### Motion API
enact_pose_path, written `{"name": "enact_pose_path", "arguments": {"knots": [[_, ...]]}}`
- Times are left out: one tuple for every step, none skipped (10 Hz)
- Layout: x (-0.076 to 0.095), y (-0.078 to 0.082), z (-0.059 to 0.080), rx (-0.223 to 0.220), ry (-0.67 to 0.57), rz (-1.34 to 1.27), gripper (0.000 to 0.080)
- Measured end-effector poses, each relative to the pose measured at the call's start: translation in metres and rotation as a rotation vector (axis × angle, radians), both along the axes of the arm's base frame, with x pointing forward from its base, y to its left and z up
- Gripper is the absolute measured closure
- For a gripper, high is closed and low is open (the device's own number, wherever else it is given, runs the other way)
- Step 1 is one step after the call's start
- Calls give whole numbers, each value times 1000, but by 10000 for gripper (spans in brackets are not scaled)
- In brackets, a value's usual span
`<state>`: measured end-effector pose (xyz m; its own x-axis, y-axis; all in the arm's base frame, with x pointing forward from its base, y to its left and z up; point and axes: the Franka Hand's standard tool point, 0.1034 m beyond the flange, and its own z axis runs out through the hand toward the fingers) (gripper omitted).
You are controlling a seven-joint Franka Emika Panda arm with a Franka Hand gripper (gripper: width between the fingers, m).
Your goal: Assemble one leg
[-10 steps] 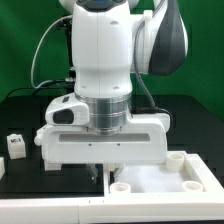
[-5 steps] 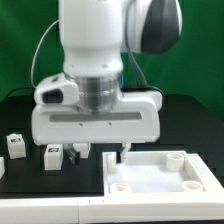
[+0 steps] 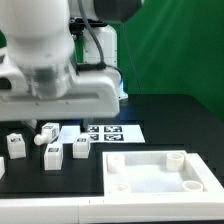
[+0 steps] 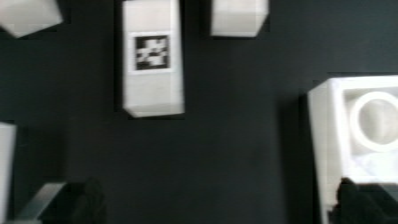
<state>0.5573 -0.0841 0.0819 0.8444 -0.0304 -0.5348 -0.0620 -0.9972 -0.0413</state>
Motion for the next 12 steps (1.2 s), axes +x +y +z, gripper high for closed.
{"name": "enact_pose_path", "arguments": {"knots": [[2,-1,-1,7,26,9,151],[-9,-1,0,19,106,0,151],[-12,-3,-9,26,174,1,151],[-14,-16,-33,19,202,22,151],[-32,-25,-42,29,274,38,151],[-38,-30,-45,25,296,19,151],[-36,-29,-45,20,284,18,151],[-36,-29,-45,21,284,19,151],[-36,-29,-46,21,285,18,151],[-38,-30,-48,20,291,17,151],[-47,-33,-55,20,325,11,151],[-54,-34,-59,9,367,6,151]]}}
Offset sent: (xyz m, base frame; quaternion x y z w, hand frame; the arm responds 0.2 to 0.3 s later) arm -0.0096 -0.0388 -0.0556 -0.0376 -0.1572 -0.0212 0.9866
